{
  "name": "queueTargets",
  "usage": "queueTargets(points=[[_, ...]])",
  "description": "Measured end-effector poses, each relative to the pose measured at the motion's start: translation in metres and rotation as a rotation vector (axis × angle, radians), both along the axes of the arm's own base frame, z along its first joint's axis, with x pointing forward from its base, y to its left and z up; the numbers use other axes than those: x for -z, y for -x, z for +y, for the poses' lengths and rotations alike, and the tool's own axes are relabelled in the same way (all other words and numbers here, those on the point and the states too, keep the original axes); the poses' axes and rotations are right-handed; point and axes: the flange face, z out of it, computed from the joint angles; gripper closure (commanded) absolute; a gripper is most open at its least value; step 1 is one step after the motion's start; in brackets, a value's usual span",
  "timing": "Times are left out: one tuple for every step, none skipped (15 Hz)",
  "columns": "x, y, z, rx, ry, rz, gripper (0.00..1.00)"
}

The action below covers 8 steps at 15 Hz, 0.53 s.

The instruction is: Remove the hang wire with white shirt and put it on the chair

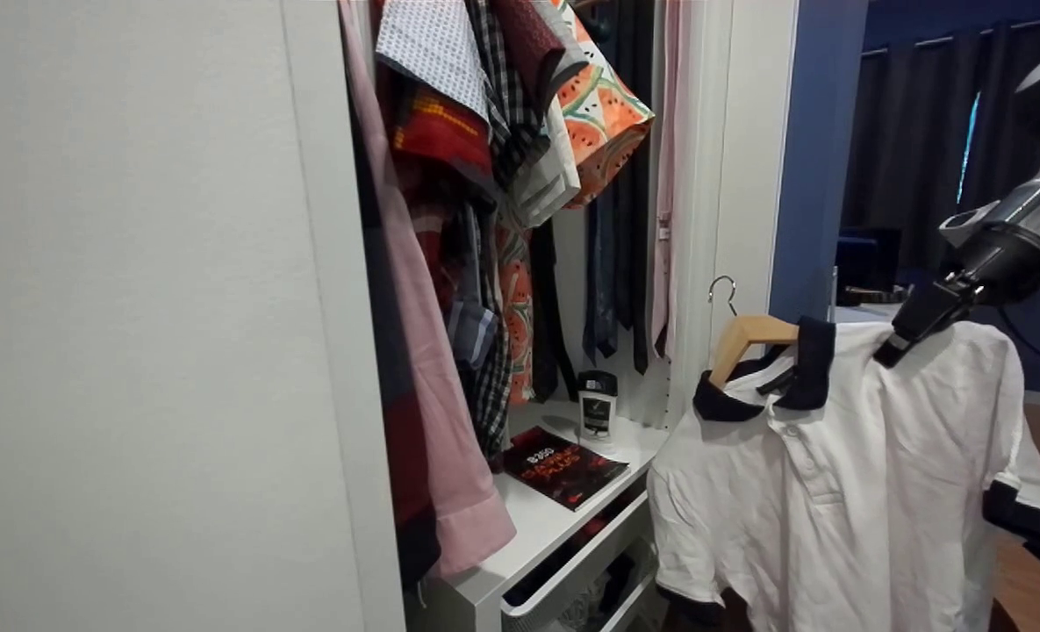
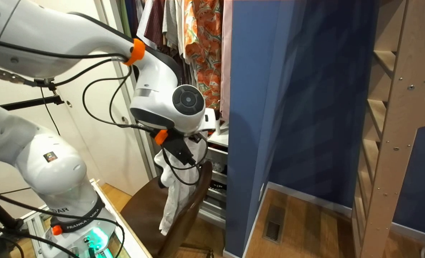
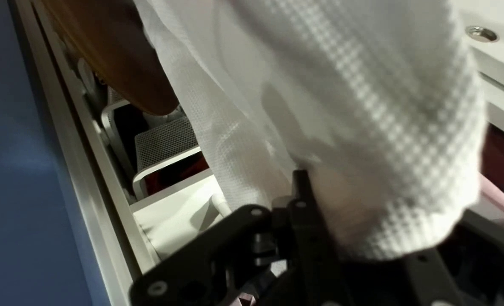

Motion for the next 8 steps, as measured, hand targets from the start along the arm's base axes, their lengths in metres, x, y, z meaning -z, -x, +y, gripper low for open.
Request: queueTargets(points=[[0.006,-0.001,-0.003,0.000,0.016,-0.013,0.98],[0.011,-0.002,-0.006,0.003,0.033,-0.029,0.98],[0.016,-0.003,-0.008,0.006,0.051,-0.046,0.98],[0.021,-0.004,-0.010,0.009,0.070,-0.062,0.98],[0.026,-0.005,-0.012,0.009,0.090,-0.075,0.92],[0.032,-0.005,-0.014,0.006,0.112,-0.081,0.92],[0.036,-0.005,-0.015,0.003,0.129,-0.080,0.92],[0.040,-0.005,-0.015,0.001,0.137,-0.075,0.92]])
